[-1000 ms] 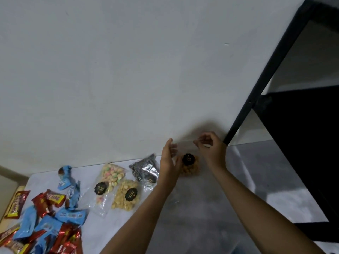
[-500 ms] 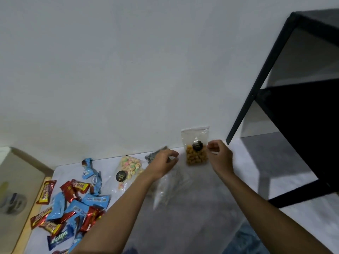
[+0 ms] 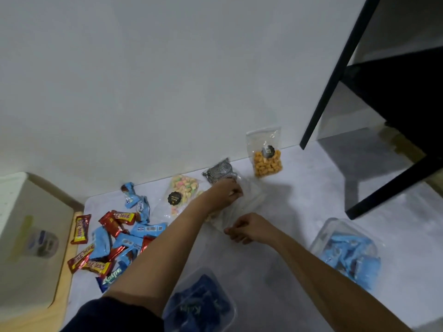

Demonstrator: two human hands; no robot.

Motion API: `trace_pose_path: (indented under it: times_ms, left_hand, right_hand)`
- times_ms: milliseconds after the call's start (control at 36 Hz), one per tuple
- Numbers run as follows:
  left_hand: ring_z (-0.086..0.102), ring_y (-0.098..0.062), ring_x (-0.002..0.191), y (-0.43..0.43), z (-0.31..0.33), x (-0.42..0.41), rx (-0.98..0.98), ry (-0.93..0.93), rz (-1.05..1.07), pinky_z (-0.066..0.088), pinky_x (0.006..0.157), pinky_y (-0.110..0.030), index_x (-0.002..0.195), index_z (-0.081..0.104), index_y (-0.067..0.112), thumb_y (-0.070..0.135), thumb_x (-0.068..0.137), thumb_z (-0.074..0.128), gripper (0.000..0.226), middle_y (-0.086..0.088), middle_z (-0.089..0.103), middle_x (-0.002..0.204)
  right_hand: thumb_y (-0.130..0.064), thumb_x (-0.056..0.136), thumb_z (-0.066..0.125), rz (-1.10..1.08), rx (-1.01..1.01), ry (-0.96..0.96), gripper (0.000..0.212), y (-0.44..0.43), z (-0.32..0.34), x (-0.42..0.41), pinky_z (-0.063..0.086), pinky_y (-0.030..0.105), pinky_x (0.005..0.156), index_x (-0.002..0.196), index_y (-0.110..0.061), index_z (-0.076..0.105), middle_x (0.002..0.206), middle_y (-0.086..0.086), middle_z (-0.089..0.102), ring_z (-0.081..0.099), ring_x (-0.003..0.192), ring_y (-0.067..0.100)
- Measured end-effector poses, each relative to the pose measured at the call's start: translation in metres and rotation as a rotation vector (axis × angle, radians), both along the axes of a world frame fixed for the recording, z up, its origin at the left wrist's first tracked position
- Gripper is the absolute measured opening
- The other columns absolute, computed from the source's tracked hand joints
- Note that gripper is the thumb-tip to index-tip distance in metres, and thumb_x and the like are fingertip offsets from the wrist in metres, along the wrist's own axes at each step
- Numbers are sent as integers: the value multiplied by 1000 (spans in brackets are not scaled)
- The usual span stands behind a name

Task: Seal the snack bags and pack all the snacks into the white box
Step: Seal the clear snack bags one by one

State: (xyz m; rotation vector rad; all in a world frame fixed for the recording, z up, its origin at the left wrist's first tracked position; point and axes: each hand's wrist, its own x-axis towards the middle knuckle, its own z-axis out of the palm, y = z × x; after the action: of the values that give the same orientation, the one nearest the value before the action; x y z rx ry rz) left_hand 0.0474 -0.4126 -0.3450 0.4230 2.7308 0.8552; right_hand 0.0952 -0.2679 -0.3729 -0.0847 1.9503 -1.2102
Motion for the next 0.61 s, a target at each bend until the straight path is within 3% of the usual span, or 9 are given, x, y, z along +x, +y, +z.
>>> trace_pose_path:
  times_ms: [167, 250, 361, 444, 611]
  left_hand:
    - [60, -33, 88, -12, 7, 18, 117, 141, 70, 42, 80, -32, 90, 66, -9, 2, 86, 58, 13, -24, 65, 94]
    - [58, -28, 94, -21, 16, 30, 197, 185, 183, 35, 77, -18, 92, 67, -4, 3, 88, 56, 14, -17, 66, 96]
    - [54, -14, 90, -35, 24, 47, 374, 231, 408, 39, 77, -16, 94, 68, 9, 11, 90, 55, 14, 3, 59, 89]
    - [54, -11, 88, -45, 28, 63, 483, 289, 590, 38, 74, -5, 93, 67, 10, 13, 91, 55, 13, 3, 61, 89]
    - [56, -13, 84, -48, 18, 98, 584, 250, 729, 41, 68, -3, 94, 66, 8, 11, 92, 53, 13, -2, 62, 89]
  right_hand:
    - [-7, 77, 67, -103, -15, 68, 5, -14, 7, 15, 51, 21, 56, 73, -9, 66, 80, 12, 70, 64, 63, 12]
    - [-6, 78, 64, -70, 46, 194, 4, -12, 23, 16, 49, 19, 54, 77, -8, 67, 79, 10, 69, 62, 63, 13]
    - [-8, 76, 68, -72, 56, 359, 4, -4, 44, 10, 45, 18, 52, 73, -9, 67, 72, 7, 66, 56, 60, 12]
    - [-13, 77, 71, -161, -6, 423, 7, 0, 59, 5, 44, 15, 49, 75, -8, 67, 71, 4, 61, 53, 61, 10]
    - [-13, 81, 69, -271, -65, 513, 7, -1, 73, 0, 49, 16, 49, 76, -15, 64, 82, 6, 58, 54, 67, 11]
